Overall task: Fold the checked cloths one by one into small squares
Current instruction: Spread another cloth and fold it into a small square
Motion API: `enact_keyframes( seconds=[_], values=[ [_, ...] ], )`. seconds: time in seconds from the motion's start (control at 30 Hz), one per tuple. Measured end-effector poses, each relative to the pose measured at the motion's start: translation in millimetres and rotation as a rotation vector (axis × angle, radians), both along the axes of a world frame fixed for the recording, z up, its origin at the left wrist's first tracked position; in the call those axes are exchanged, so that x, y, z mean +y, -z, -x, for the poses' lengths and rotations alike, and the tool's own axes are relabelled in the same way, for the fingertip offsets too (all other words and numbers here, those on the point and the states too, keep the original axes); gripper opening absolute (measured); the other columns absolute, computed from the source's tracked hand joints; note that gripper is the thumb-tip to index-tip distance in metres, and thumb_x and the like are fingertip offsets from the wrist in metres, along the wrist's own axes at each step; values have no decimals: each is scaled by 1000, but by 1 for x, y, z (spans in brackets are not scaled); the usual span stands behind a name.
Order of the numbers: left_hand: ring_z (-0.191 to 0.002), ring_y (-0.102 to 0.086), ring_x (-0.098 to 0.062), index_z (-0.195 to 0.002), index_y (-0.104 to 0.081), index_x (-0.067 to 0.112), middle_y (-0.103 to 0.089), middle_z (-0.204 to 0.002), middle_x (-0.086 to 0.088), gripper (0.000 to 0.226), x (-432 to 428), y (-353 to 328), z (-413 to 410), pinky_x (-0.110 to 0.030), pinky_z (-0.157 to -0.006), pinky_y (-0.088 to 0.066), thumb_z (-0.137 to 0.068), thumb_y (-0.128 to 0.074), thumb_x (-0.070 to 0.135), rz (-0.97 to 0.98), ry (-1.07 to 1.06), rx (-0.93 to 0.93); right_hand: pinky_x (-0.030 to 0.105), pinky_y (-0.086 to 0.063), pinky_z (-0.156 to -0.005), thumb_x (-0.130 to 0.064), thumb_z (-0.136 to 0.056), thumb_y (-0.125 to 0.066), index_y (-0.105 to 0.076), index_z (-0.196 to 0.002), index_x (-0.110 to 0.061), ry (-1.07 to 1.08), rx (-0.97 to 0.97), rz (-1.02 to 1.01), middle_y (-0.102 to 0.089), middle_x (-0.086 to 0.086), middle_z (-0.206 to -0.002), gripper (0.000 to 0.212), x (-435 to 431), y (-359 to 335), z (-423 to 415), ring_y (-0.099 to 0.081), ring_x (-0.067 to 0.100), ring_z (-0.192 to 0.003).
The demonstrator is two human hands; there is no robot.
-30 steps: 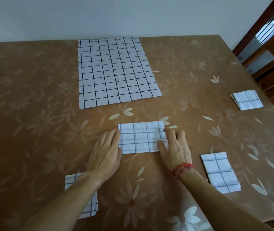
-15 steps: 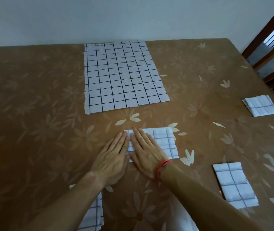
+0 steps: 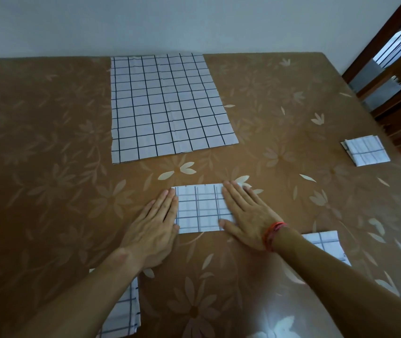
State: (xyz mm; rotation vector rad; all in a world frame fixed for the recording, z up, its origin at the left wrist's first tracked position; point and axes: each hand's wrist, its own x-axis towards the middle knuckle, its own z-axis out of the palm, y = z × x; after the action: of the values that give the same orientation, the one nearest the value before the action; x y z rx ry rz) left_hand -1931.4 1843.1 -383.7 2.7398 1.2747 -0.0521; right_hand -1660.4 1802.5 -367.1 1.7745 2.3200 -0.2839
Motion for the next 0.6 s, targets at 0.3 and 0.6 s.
enact_keyframes(
  seconds=[0.3, 0.6],
  values=[
    [-148, -11, -22, -150, -16, 3, -12, -160, -10, 62, 0, -1, 0, -37, -119, -17, -98, -13, 37, -10, -11, 11, 37, 5, -121, -66, -91, -13, 8, -153, -13, 29, 66, 49, 13, 2, -160, 84, -4, -10, -25, 14, 15, -147],
    [-140, -35, -26, -142, -39, -1, -37, -151, -16, 61, 0, -7, -5, -41, -109, -37, -93, -27, 35, 28, -35, 58, 34, -34, -106, -53, -69, -62, -10, -152, -21, 177, 200, 17, -33, -3, -141, 103, 19, -30, -6, -33, 20, -128]
  ],
)
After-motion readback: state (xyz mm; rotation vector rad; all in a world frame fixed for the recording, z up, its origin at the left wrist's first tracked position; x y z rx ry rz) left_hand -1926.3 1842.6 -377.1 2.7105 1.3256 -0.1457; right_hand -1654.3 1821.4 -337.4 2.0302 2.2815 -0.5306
